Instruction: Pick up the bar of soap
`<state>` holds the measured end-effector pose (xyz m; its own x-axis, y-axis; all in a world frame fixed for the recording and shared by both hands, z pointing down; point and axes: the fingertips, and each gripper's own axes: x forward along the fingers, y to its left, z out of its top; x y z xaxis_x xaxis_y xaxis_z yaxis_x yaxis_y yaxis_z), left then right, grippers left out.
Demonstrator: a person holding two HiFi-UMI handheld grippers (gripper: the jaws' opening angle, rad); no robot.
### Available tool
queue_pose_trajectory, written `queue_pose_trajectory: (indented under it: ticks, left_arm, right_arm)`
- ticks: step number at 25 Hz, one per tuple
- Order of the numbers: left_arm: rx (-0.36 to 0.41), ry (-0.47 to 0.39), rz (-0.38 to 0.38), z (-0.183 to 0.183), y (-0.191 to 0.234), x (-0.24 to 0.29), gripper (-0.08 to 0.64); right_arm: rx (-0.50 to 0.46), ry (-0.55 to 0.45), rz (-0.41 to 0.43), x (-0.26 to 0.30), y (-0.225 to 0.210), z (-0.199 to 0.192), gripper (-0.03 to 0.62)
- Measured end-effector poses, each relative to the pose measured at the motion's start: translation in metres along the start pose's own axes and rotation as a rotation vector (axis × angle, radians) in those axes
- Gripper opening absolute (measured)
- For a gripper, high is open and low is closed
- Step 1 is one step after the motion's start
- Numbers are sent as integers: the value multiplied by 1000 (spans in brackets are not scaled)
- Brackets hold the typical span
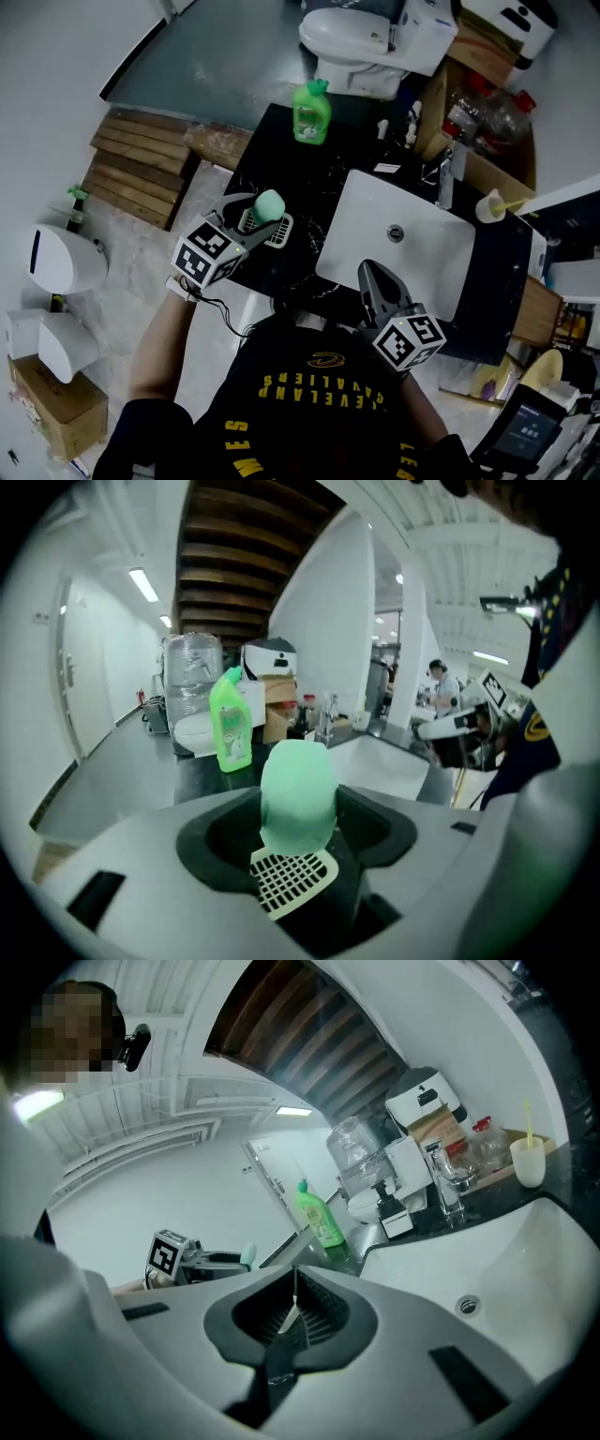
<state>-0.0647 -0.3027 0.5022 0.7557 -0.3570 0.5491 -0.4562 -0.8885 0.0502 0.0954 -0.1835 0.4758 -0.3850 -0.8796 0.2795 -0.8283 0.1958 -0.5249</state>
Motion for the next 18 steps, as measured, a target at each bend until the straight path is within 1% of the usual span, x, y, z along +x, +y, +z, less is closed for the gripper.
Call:
queue_pose_trajectory:
  ticks: [2, 5, 7, 12, 18]
  left_arm:
    - [-124, -99, -16, 13, -5, -13, 267]
    - [-322, -258, -64, 31, -13, -31, 267]
    - [-426, -346, -93, 41, -18, -41, 267]
    - [-595, -500, -157, 58, -31, -60, 267]
    - [-779, -597, -190, 53, -35, -71, 267]
  right_arm:
    - [-8, 7, 10, 2, 3, 1, 21]
    - [-21, 19, 26, 6, 8, 1, 21]
    - [-34, 28, 35, 7, 11, 1, 21]
    - [-81, 51, 61, 9, 21, 0, 21]
    - [-117, 66, 76, 13, 28, 1, 21]
